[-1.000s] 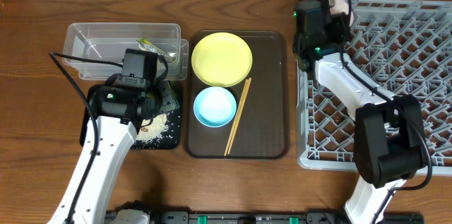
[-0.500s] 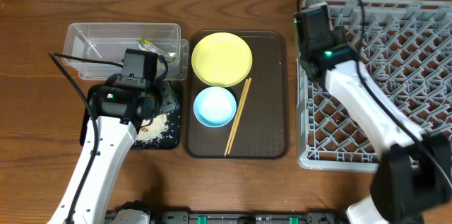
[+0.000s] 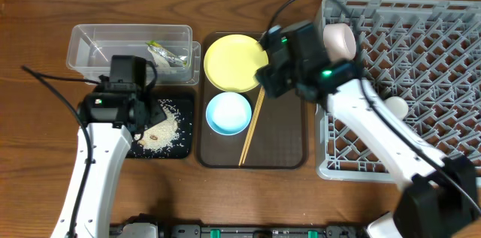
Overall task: Sort waste into correct bins and load items into the dishwasher rack
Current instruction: 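Grasp the light-blue bowl with the right gripper and lift it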
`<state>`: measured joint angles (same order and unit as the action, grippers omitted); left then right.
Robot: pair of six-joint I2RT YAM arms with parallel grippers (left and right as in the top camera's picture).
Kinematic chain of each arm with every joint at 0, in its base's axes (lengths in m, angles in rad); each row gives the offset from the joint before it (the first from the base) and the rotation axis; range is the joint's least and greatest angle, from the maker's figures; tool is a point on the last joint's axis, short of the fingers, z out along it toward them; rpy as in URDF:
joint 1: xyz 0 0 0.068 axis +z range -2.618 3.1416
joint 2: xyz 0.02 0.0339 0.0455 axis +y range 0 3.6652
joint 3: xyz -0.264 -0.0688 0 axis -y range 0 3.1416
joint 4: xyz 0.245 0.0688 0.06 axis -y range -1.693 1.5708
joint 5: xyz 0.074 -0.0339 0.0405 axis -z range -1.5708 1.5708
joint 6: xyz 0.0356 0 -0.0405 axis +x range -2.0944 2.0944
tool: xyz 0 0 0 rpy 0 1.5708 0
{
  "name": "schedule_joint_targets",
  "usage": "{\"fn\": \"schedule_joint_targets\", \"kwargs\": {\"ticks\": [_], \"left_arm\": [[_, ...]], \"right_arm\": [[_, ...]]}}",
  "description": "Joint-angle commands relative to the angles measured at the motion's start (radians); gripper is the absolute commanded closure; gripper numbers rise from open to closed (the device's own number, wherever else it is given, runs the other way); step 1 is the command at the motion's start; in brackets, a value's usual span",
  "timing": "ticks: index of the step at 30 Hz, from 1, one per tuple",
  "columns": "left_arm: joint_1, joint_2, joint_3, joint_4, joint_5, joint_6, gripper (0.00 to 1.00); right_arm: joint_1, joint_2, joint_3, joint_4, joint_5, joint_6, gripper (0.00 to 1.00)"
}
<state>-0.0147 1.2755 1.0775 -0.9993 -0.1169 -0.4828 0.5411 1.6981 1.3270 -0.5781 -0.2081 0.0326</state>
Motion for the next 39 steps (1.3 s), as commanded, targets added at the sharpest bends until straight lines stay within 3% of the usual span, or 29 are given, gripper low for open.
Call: {"fn": "schedule_joint_targets", "kwargs": {"ticks": [1, 6, 11, 20, 31, 39], "left_arm": [[0.010, 0.005, 0.005, -0.006, -0.026, -0.021, 0.38], [0.010, 0.005, 0.005, -0.006, -0.026, -0.021, 0.38], [0.010, 0.005, 0.005, -0.006, -0.026, -0.021, 0.38], [0.010, 0.005, 0.005, -0.006, -0.026, -0.021, 0.38], [0.010, 0.005, 0.005, -0.006, -0.026, -0.021, 0.38], [0.010, 0.005, 0.005, -0.005, -0.026, -0.021, 0.38]], "right_arm": [[0.050, 0.077, 0.000, -0.014, -0.063, 0.082, 0.43], [0.098, 0.181, 0.000, -0.016, -0.024, 0.180, 0.46], [0.124, 0.264, 0.000, -0.019, 0.003, 0.219, 0.60], [0.106, 0.244, 0.002, 0.000, 0.116, 0.270, 0.99], [-0.072, -0.071, 0.002, 0.013, 0.294, 0.189, 0.99], [-0.243, -0.212, 0.002, 0.073, 0.700, -0.122, 0.99]]}}
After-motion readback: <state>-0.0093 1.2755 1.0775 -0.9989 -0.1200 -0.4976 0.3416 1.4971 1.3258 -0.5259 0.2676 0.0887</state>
